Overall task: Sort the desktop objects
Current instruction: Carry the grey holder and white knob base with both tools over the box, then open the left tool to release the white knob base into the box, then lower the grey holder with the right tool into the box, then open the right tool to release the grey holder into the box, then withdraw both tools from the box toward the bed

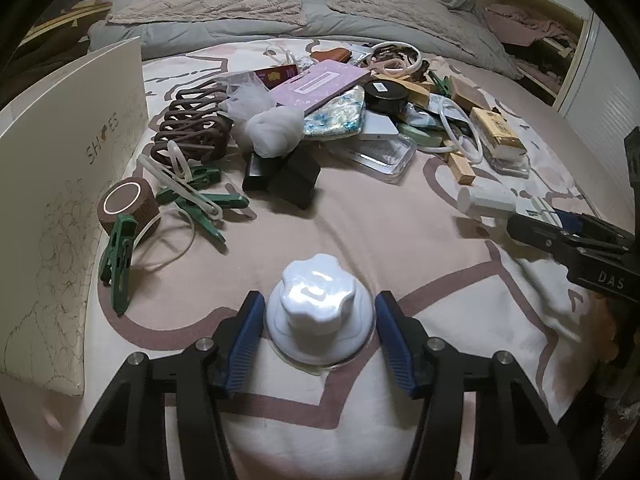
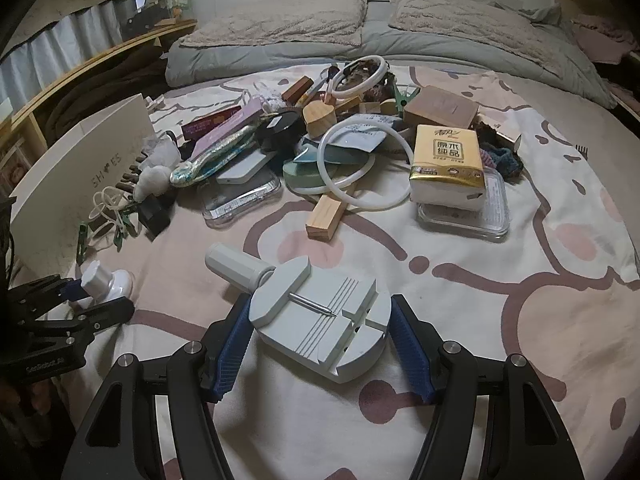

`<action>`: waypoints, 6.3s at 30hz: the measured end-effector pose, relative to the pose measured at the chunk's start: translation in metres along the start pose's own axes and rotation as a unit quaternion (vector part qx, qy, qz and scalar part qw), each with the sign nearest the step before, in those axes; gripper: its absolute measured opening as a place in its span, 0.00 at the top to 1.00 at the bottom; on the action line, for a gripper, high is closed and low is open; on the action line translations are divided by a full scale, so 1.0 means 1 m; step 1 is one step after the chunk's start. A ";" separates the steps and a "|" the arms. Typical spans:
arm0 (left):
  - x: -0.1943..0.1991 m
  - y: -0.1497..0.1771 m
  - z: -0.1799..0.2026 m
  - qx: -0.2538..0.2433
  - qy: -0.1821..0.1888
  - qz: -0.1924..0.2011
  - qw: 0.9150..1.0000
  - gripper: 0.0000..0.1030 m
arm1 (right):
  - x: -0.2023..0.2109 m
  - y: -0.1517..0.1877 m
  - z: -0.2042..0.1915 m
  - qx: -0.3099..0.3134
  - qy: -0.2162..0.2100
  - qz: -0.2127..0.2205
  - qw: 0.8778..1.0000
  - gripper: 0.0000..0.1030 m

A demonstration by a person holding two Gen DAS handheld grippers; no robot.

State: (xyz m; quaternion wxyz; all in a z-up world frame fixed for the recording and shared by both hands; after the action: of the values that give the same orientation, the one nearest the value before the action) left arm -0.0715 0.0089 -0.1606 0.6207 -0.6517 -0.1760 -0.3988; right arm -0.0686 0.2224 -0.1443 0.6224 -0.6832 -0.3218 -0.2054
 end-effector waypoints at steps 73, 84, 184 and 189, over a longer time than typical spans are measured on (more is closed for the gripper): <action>0.173 -0.108 -0.129 0.034 -0.139 0.241 0.960 0.47 | 0.086 -0.086 -0.123 -0.016 -0.112 0.151 0.982 0.34; 0.152 -0.143 -0.206 0.092 -0.142 0.172 0.971 0.47 | 0.076 -0.078 -0.171 0.017 -0.153 0.125 0.980 0.34; 0.192 -0.026 -0.199 0.060 -0.194 0.226 0.953 0.00 | 0.014 -0.162 -0.297 0.144 -0.099 0.154 0.972 0.10; 0.200 -0.029 -0.187 0.060 -0.186 0.232 0.953 0.00 | 0.033 -0.152 -0.285 0.140 -0.114 0.168 0.969 0.00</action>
State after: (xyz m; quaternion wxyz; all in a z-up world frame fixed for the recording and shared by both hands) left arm -0.0245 -0.2169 -0.0101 0.6905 -0.6987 -0.1554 -0.1043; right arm -0.1170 -0.0487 0.0274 0.6967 -0.6524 -0.2969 0.0290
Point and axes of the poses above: each gripper's, at about its wrist camera, not at the fingertips, and x roughly against the way its jaws point, z to its right, y to its underside, the point moved 1 cm from there along -x, roughly the way its jaws point, and after that the axes turned 7 degrees about z, right-handed, at the moved point
